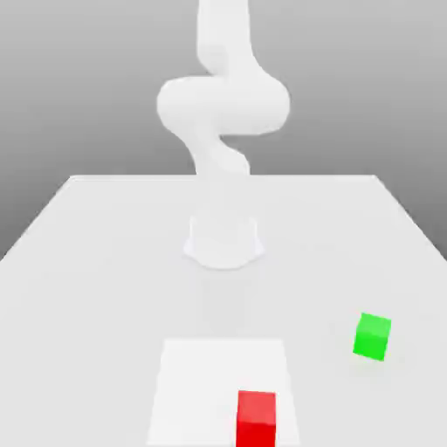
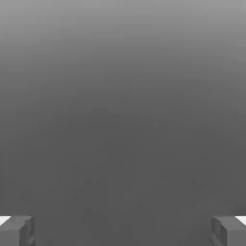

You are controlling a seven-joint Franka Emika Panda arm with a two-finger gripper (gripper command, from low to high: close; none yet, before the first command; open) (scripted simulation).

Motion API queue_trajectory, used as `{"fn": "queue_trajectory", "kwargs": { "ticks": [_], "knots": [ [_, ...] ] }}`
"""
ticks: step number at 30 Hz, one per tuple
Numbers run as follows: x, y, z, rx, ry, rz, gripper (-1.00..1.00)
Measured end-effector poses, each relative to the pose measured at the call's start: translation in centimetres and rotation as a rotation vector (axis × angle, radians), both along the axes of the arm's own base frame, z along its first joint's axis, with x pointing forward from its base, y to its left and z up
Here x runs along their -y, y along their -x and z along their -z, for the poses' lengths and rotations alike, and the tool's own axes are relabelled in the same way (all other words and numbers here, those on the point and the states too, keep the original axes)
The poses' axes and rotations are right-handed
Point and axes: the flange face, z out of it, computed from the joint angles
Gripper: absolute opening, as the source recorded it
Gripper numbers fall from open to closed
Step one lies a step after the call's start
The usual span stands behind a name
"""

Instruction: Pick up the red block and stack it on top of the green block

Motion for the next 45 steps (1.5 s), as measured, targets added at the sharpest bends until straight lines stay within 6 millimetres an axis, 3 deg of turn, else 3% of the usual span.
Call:
{"fn": "queue_trajectory", "kwargs": {
  "ticks": [6,13,18,24,29,30,37,42,45],
  "knots": [
    [-0.9,-6.8,10.0,-0.175,0.001,0.02,0.0],
    [-1.9,-11.2,22.8,-0.372,-0.003,0.038,0.0],
    [-2.7,-12.2,32.4,-0.514,-0.011,0.047,0.0],
    [-3.6,-10.9,43.6,-0.684,-0.026,0.057,0.0],
    [-3.8,-10.3,50.9,-0.726,-0.031,0.061,0.0],
    [-3.8,-10.3,52.2,-0.727,-0.031,0.061,-1.0],
    [-3.9,-10.3,52.5,-0.727,-0.031,0.06,-1.0],
    [-4.2,-10.1,47.0,-0.727,-0.035,0.064,-1.0],
    [-7.9,-8.6,45.4,-0.725,-0.079,0.106,-1.0]
  ]
}}
